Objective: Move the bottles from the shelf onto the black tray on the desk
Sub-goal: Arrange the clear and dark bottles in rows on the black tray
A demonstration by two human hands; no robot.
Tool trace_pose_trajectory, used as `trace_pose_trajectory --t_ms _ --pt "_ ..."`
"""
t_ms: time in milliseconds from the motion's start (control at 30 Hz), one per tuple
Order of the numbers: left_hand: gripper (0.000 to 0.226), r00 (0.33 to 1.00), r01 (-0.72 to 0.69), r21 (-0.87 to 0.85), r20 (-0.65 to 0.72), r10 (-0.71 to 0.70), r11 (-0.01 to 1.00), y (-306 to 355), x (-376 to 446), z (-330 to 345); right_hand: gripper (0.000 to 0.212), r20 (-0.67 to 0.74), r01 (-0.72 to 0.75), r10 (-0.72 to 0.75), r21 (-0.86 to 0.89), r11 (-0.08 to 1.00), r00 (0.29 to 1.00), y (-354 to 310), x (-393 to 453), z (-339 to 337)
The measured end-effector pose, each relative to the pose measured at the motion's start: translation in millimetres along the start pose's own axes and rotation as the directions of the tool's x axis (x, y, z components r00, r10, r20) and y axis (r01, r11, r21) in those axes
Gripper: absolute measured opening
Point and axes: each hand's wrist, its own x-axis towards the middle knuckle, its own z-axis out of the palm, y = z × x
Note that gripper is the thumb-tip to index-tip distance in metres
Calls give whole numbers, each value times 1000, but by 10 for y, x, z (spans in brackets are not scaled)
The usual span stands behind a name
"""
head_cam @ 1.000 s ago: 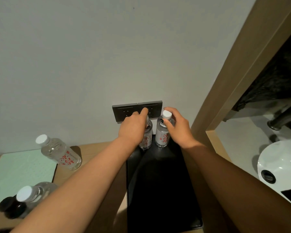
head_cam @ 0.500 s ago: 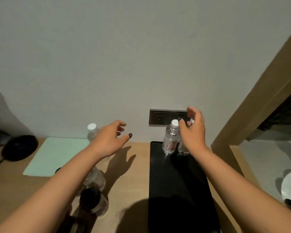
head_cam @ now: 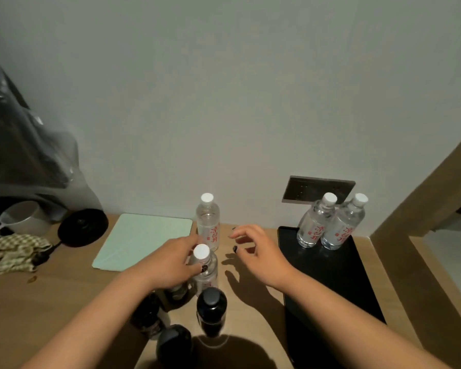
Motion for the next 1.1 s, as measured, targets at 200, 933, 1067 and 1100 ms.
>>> trace_pose_trajectory --t_ms 200,933,1067,1100 --pt "28 992 -90 -71 -93 83 993 -124 69 194 28 14 -120 121 -42 992 993 -33 -101 249" --pt "83 953 -275 -742 -295 71 612 290 466 -636 65 -271 -148 160 64 987 949 -284 -68 177" --pt "88 932 -144 -676 -338 -131 723 -14 786 -484 62 -303 -245 268 111 963 915 -110 -249 150" --pt "84 939 -111 -641 -318 -132 759 -59 864 -426 63 -316 -264 289 119 957 904 -73 -294 141"
